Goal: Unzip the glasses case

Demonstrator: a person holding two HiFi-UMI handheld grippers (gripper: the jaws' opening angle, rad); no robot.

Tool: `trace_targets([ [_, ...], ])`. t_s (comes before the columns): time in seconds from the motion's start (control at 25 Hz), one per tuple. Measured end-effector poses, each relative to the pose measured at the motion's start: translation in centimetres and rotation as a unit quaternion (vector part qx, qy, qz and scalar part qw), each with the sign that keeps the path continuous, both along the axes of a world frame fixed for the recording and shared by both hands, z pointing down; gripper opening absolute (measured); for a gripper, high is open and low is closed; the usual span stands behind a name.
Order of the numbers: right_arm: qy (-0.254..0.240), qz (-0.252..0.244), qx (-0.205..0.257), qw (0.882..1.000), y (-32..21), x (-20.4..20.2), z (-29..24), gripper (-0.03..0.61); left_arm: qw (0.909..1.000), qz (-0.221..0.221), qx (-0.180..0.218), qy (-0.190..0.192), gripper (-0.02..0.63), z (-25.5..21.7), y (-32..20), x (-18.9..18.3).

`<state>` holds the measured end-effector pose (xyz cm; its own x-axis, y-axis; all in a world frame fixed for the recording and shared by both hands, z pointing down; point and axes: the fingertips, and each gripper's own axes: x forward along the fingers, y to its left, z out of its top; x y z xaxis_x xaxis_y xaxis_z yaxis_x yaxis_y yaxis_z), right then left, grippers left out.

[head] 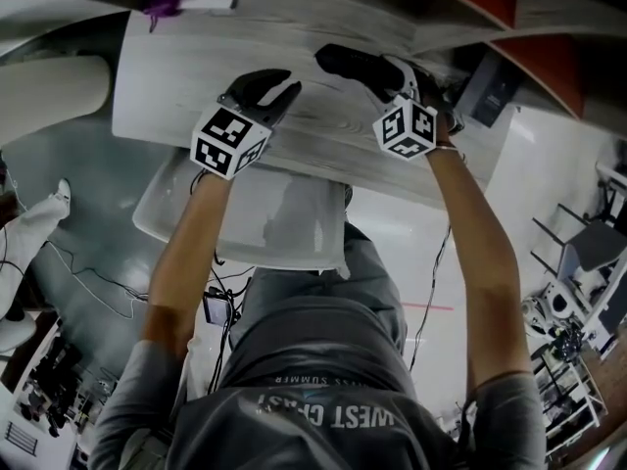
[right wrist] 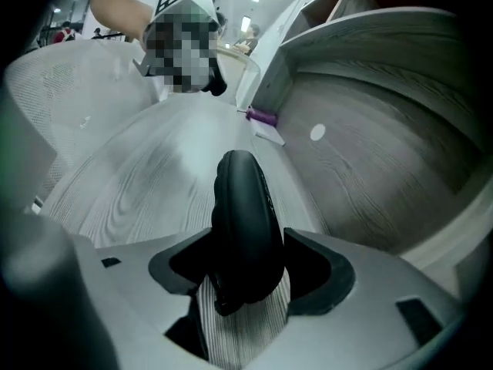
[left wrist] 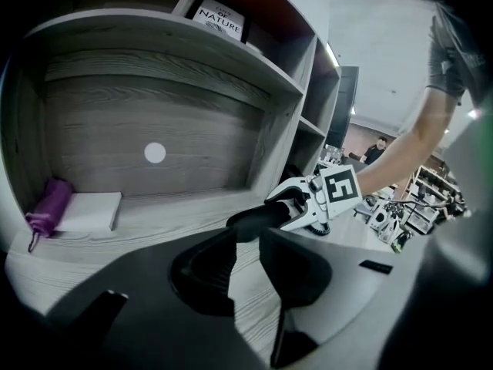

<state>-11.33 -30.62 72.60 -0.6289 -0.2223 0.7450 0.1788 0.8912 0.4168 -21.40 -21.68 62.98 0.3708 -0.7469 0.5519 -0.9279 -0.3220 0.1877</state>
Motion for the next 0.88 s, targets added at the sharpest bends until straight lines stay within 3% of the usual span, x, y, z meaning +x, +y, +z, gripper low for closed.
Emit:
trace_targets([
  [0.08,-0.014,0.019,-0.024,0.999,-0.2,-0.3,-0.1,0.281,1.0000,0.001,-0.005,0.004,0.077,0.7,0.0,0.0],
  [0.2,-0.022,0.023,-0.102,0.994,1.0,-0.4,-0.2,0.275,0.9998,0.010,-0.019,-0.001,0.094,2.4,0.1,-0.1],
  [0.44,-0.002,-0.016,-0.232,0.973,4.7,0.6,-0.6,0.272,0.9932,0.067,-0.059,-0.075,0.124,6.0,1.1,-0.4],
  [0.68,0.013,-0.039,-0.294,0.955,7.5,1.5,-0.8,0.272,0.9642,0.175,-0.071,-0.186,0.138,9.3,2.3,1.2],
  [0.88,0.007,-0.037,-0.320,0.947,8.7,1.7,-0.9,0.272,0.9424,0.236,-0.051,-0.232,0.133,10.4,3.2,3.1],
])
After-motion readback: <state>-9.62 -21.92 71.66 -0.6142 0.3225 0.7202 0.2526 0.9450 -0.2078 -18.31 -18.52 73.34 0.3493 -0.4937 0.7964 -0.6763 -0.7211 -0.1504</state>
